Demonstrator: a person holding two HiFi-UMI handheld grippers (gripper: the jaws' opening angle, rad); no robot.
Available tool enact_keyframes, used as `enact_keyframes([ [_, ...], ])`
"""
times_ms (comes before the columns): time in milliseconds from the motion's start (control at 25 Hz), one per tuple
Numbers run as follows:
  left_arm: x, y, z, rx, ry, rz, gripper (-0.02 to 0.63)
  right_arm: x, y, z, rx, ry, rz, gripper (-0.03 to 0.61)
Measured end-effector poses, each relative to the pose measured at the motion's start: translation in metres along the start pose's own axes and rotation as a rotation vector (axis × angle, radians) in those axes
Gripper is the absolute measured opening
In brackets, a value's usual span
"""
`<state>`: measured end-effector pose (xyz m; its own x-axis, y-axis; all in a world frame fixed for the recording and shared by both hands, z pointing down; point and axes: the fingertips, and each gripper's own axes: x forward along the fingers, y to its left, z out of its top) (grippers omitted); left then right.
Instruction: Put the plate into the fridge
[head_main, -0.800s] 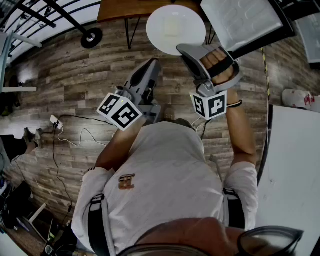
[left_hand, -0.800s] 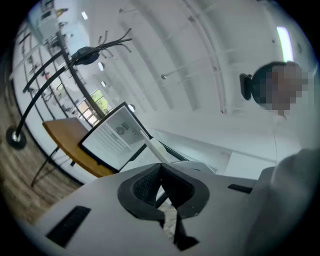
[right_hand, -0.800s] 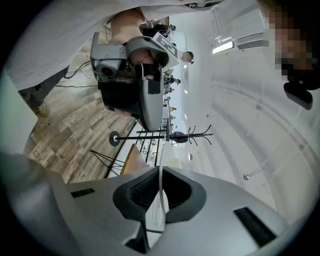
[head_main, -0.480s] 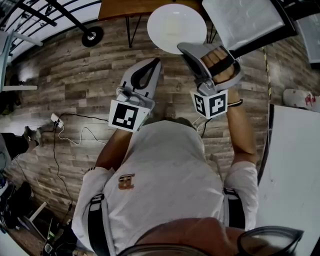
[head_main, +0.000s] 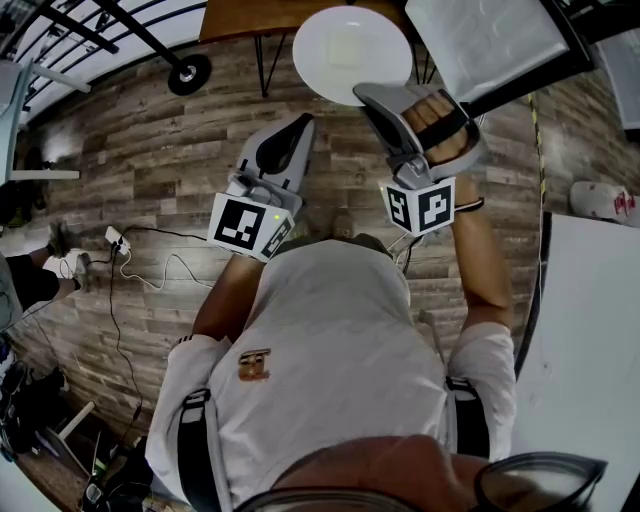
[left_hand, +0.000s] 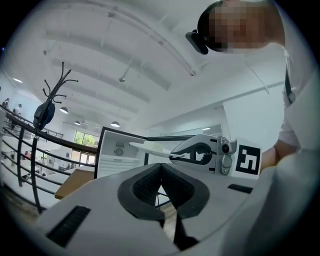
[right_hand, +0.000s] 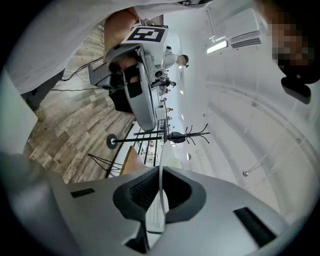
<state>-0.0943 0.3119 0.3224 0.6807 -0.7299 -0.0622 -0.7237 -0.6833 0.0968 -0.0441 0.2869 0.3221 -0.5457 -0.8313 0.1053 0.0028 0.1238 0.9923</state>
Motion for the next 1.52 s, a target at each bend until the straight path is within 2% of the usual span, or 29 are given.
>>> enact_keyframes([
  [440, 0.040, -0.010, -0.005, -0.014, -0.010, 0.020, 0.018, 0.003, -0.007, -0.035, 0.006, -0.033, -0.004, 0.040],
  [880, 0.085, -0.028, -0.009, 0.009, -0.036, 0.089, 0.018, -0.008, -0.002, -0.081, -0.003, -0.080, 0.002, 0.041],
  [1360, 0.140, 0.016, -0.022, -0.007, -0.035, 0.049, 0.018, 0.041, -0.003, -0.115, 0.021, -0.065, 0.000, 0.041],
  [1520, 0.175, 0.056, -0.014, -0.005, -0.042, 0.021, 0.018, 0.088, -0.014, -0.138, 0.005, -0.027, 0.001, 0.040],
])
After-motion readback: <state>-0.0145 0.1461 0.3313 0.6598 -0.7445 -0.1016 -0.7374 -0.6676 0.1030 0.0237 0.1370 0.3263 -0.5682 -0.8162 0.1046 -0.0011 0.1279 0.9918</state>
